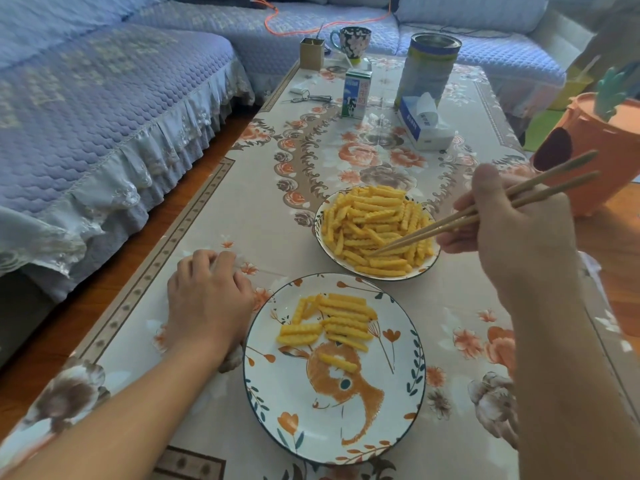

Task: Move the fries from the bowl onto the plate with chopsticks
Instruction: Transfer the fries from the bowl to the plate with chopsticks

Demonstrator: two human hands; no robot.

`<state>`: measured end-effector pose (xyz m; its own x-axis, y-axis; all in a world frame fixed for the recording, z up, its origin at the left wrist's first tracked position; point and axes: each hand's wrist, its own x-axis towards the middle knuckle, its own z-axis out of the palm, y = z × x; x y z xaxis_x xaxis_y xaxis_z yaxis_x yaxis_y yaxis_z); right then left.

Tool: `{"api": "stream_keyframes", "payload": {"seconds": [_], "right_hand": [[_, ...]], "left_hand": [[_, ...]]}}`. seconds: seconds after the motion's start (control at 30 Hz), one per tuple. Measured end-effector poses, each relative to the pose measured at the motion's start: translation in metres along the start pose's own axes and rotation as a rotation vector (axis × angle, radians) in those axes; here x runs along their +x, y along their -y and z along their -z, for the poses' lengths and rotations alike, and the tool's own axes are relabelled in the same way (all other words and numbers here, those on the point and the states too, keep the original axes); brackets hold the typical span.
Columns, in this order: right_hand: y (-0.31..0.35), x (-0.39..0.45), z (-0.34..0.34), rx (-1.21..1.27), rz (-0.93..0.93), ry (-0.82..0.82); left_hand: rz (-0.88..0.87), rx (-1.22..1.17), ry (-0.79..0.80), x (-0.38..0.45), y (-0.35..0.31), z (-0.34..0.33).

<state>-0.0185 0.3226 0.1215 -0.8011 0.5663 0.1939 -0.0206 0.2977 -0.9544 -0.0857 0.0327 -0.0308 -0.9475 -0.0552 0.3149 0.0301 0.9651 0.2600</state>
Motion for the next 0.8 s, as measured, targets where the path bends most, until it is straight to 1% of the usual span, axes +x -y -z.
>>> {"api": "stream_keyframes", "payload": {"seconds": [0.07, 0.13, 0.4, 0.57, 0.63, 0.73, 0.8], "right_hand": [[-0.004, 0.005, 0.006, -0.017, 0.016, -0.053], [-0.005, 0.007, 0.009, -0.01, 0.02, -0.068], [-0.012, 0.0, -0.009, -0.059, 0.061, 0.01], [-0.003, 0.001, 0.001, 0.021, 0.028, -0.036], [0.005, 0.0, 0.006, 0.043, -0.035, 0.04], [0.013, -0.006, 0.006, -0.03, -0.117, 0.232], [0.014, -0.01, 0.006, -0.127, -0.129, 0.267]], "left_hand": [[0.0, 0.0, 0.001, 0.0, 0.0, 0.0], [-0.004, 0.0, 0.001, 0.0, -0.001, 0.0], [0.003, -0.002, 0.02, 0.0, -0.001, 0.002], [0.001, 0.0, 0.017, 0.0, -0.002, 0.002], [0.0, 0.002, 0.017, 0.0, -0.002, 0.002], [0.003, 0.0, 0.022, 0.0, -0.001, 0.002], [0.003, -0.003, 0.019, 0.0, -0.001, 0.002]]}}
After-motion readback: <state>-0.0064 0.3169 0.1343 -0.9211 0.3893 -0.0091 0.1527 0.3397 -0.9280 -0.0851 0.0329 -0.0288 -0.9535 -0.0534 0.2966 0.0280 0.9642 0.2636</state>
